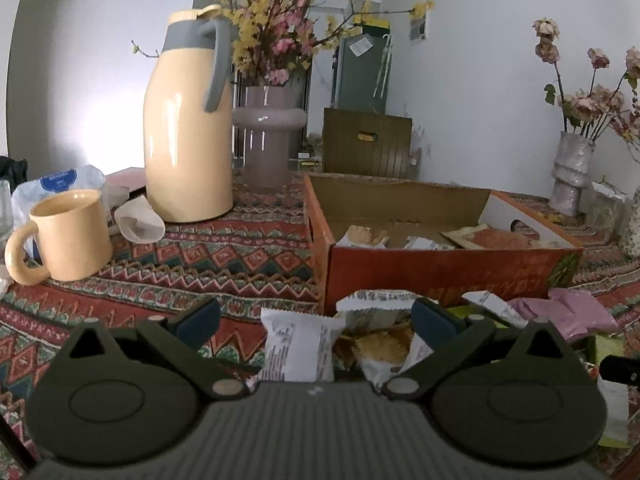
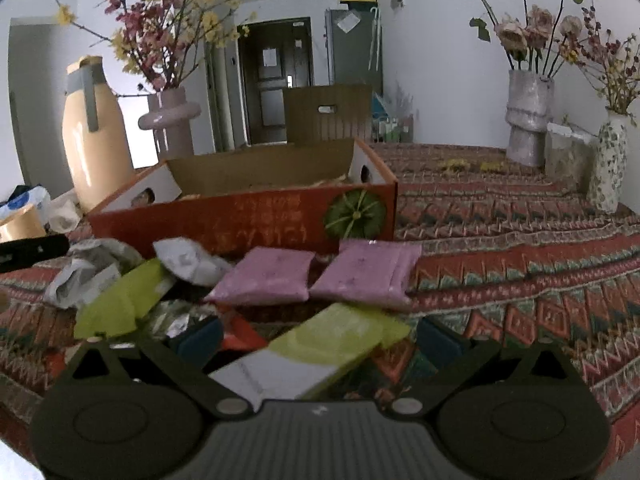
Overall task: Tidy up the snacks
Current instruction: 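Move both tools back to the pile and grasp the green-and-white packet with the right gripper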
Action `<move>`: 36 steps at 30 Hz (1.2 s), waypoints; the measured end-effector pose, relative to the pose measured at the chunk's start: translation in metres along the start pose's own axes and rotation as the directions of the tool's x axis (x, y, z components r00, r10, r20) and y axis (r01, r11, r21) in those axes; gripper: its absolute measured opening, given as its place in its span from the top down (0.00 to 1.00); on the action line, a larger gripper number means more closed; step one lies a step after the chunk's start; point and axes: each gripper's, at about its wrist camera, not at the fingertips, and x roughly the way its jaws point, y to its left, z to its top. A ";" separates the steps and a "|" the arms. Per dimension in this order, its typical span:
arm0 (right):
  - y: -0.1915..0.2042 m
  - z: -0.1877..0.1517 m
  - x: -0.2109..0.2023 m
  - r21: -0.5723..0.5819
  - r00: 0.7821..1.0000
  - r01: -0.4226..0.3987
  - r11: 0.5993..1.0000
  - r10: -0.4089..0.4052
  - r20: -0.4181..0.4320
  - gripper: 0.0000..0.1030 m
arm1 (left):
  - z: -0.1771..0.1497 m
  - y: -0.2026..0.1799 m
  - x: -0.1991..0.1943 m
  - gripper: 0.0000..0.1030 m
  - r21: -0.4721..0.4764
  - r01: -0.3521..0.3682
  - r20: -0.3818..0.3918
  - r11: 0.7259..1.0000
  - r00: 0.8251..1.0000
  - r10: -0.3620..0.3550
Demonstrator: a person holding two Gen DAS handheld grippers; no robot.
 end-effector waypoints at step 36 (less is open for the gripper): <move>-0.034 -0.027 -0.009 0.011 0.996 0.078 0.997 -0.078 -0.033 0.64 | -0.002 0.005 0.007 0.00 -0.039 0.021 -0.041 0.999 0.999 -0.023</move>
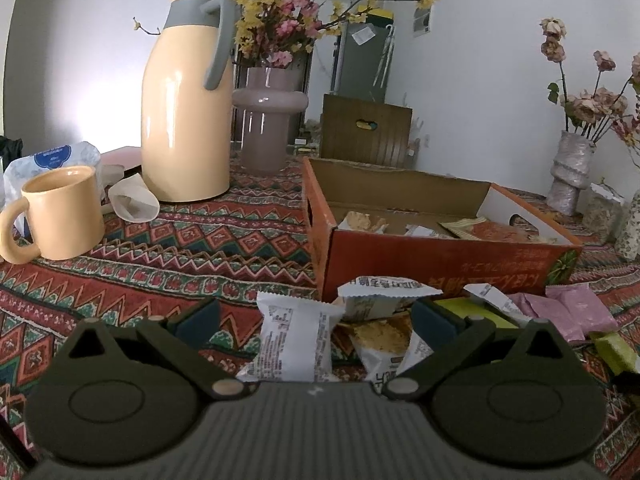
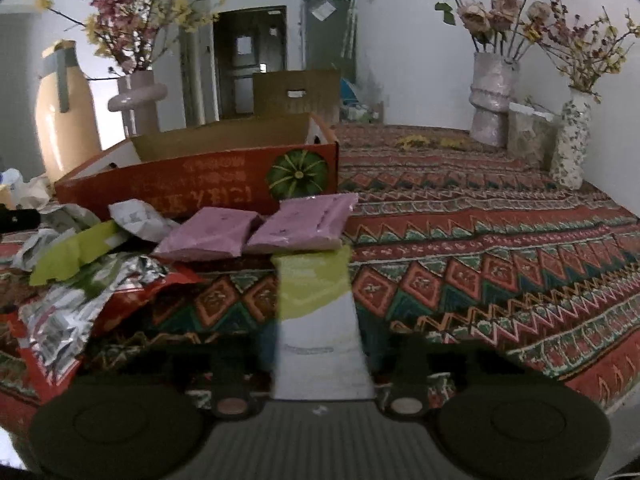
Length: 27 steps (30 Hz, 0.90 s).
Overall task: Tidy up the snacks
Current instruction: 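Move both tools back to the pile and grasp the green-and-white packet with the right gripper, then grasp a white snack packet with the left gripper while the right holds the green-and-white packet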
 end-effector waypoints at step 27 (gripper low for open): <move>-0.012 0.039 0.007 0.083 0.954 -0.011 0.996 -0.015 0.300 0.66 | 0.000 0.000 0.001 0.00 -0.004 -0.008 -0.010 1.000 1.000 0.008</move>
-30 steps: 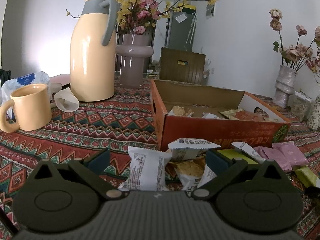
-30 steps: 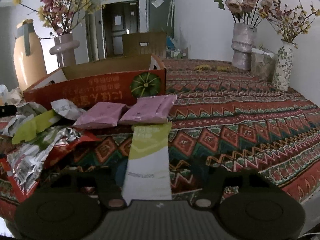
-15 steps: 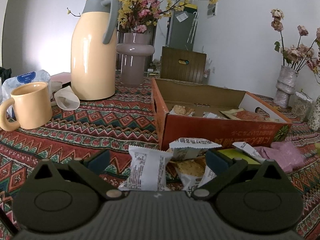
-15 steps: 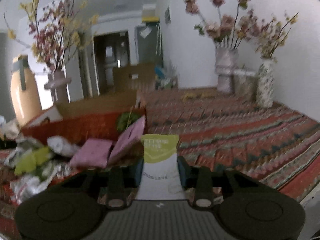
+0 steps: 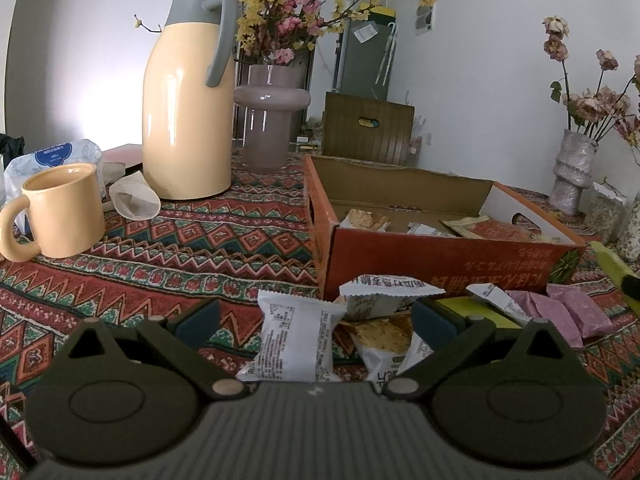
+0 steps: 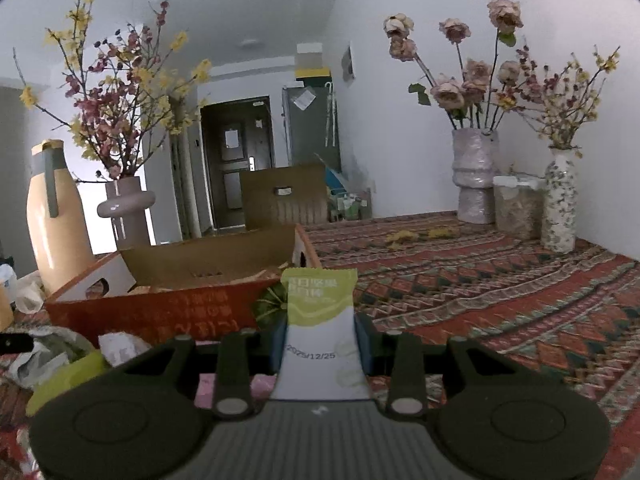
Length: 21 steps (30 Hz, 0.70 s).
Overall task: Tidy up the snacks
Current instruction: 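Grasp a white snack packet with the left gripper while the right holds the green-and-white packet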
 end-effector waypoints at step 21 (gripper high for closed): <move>0.004 -0.016 0.021 0.049 0.995 -0.095 0.994 0.096 -0.012 0.66 | 0.005 -0.007 0.028 0.00 0.118 -0.129 -0.173 0.985 0.974 0.148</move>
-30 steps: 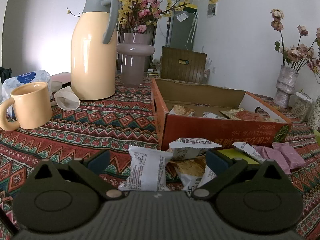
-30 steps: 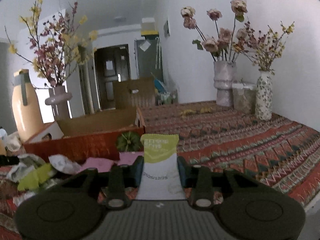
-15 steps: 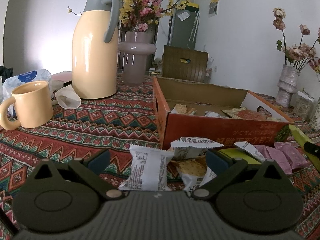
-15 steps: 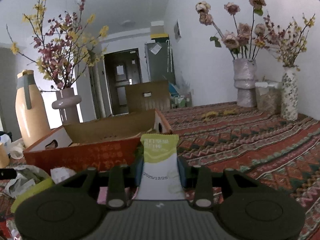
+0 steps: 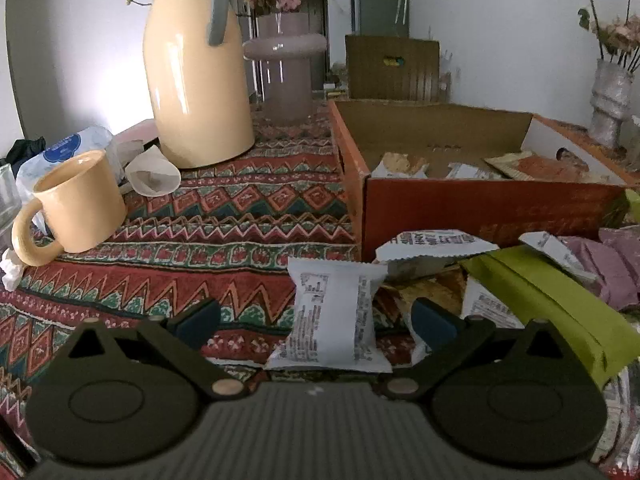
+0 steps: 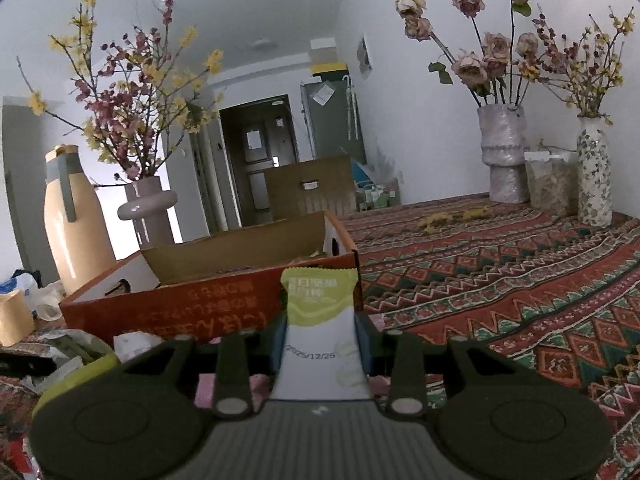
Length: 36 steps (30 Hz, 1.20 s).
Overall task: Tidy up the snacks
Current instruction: 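Grasp a white snack packet with the left gripper while the right holds the green-and-white packet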
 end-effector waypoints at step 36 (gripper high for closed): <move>-0.002 -0.002 -0.002 0.008 0.999 -0.040 0.999 0.040 0.007 0.65 | -0.001 -0.012 -0.015 0.59 -0.015 0.058 0.001 0.998 0.998 -0.058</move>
